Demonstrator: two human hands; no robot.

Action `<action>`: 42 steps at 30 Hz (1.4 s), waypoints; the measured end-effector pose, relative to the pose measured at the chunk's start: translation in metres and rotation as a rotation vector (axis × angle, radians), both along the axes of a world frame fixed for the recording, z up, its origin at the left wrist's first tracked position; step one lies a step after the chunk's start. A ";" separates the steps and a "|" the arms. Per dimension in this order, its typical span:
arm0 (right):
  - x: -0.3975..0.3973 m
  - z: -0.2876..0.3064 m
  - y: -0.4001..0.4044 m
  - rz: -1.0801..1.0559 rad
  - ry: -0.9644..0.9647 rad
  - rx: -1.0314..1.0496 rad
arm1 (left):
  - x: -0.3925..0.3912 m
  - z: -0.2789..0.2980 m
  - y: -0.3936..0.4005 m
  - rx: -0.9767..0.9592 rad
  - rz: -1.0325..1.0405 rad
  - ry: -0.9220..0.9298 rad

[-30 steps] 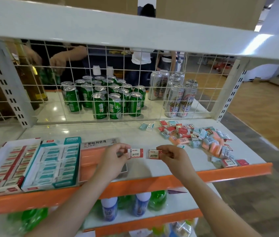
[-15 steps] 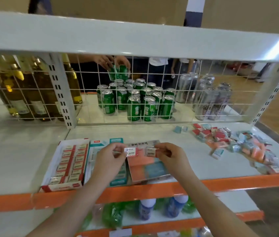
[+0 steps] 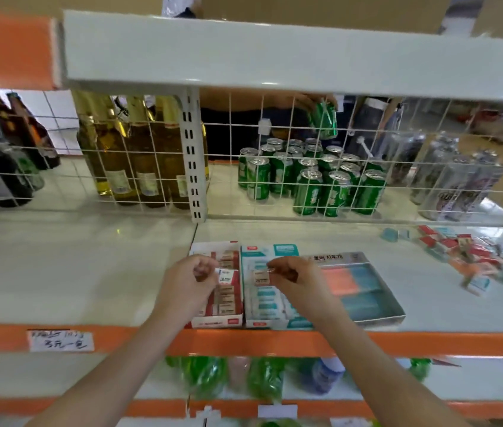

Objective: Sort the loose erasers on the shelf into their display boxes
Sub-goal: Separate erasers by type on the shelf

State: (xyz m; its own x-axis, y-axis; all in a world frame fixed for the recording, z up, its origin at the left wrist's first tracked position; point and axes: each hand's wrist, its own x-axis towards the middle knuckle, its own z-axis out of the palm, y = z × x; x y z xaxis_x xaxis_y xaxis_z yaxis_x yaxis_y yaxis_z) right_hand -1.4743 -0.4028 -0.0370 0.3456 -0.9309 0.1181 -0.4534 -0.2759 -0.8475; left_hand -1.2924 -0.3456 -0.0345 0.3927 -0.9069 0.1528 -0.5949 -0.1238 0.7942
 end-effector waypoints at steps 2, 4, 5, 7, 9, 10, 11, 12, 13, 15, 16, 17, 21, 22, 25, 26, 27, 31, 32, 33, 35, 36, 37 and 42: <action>0.010 -0.002 0.001 -0.001 0.026 0.004 | 0.010 0.000 0.004 0.014 0.007 -0.031; 0.019 -0.003 0.004 0.010 0.073 0.006 | 0.018 -0.001 0.008 0.043 0.001 -0.063; 0.023 -0.003 0.005 0.022 0.099 0.002 | 0.021 -0.002 0.009 0.057 -0.006 -0.083; 0.030 -0.005 0.006 0.039 0.159 -0.027 | 0.024 -0.004 0.010 0.083 -0.024 -0.110; 0.038 -0.006 0.008 0.050 0.231 -0.068 | 0.028 -0.006 0.011 0.111 -0.039 -0.120; 0.041 -0.008 0.008 0.057 0.259 -0.079 | 0.029 -0.008 0.011 0.125 -0.048 -0.123; 0.045 -0.009 0.009 0.063 0.283 -0.084 | 0.031 -0.009 0.011 0.138 -0.057 -0.127; 0.048 -0.009 0.009 0.067 0.304 -0.083 | 0.033 -0.011 0.010 0.145 -0.066 -0.136; 0.051 -0.010 0.010 0.073 0.321 -0.082 | 0.035 -0.012 0.010 0.148 -0.073 -0.150; 0.056 -0.011 0.009 0.082 0.351 -0.082 | 0.039 -0.013 0.008 0.156 -0.086 -0.215; 0.057 -0.011 0.009 0.082 0.368 -0.078 | 0.040 -0.014 0.007 0.166 -0.095 -0.272; 0.059 -0.011 0.008 0.079 0.391 -0.070 | 0.041 -0.014 0.007 0.178 -0.109 -0.333; 0.063 -0.011 0.006 0.072 0.504 -0.090 | 0.042 -0.016 0.004 0.173 -0.162 -0.478; 0.063 -0.010 0.005 0.074 0.525 -0.099 | 0.041 -0.016 0.004 0.164 -0.171 -0.510; 0.063 -0.012 0.003 0.095 0.551 -0.110 | 0.041 -0.016 0.000 0.122 -0.241 -0.612; 0.062 -0.012 0.002 0.104 0.551 -0.109 | 0.041 -0.017 -0.001 0.121 -0.281 -0.625; 0.062 -0.012 0.001 0.114 0.551 -0.108 | 0.040 -0.016 -0.003 0.137 -0.326 -0.624; 0.059 -0.013 -0.003 0.134 0.526 -0.110 | 0.037 -0.013 -0.011 0.231 -0.448 -0.610; 0.057 -0.013 -0.005 0.135 0.510 -0.109 | 0.036 -0.013 -0.013 0.242 -0.449 -0.613; 0.055 -0.013 -0.005 0.136 0.499 -0.103 | 0.036 -0.013 -0.015 0.252 -0.445 -0.612; 0.048 -0.011 -0.006 0.138 0.490 -0.091 | 0.034 -0.013 -0.018 0.263 -0.433 -0.602; 0.043 -0.011 -0.007 0.136 0.485 -0.088 | 0.033 -0.013 -0.020 0.263 -0.428 -0.601; 0.037 -0.010 -0.008 0.128 0.477 -0.090 | 0.030 -0.012 -0.021 0.261 -0.424 -0.596; -0.004 -0.006 -0.014 0.055 0.475 -0.100 | 0.003 -0.004 -0.032 0.241 -0.443 -0.552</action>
State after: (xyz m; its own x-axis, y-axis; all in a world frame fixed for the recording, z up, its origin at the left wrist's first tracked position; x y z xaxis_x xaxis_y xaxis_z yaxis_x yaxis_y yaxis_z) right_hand -1.4787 -0.4166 -0.0431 0.4312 -0.9019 0.0237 -0.7663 -0.3799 -0.5181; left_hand -1.2894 -0.3779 -0.0388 -0.0930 -0.9957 -0.0011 -0.9338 0.0869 0.3471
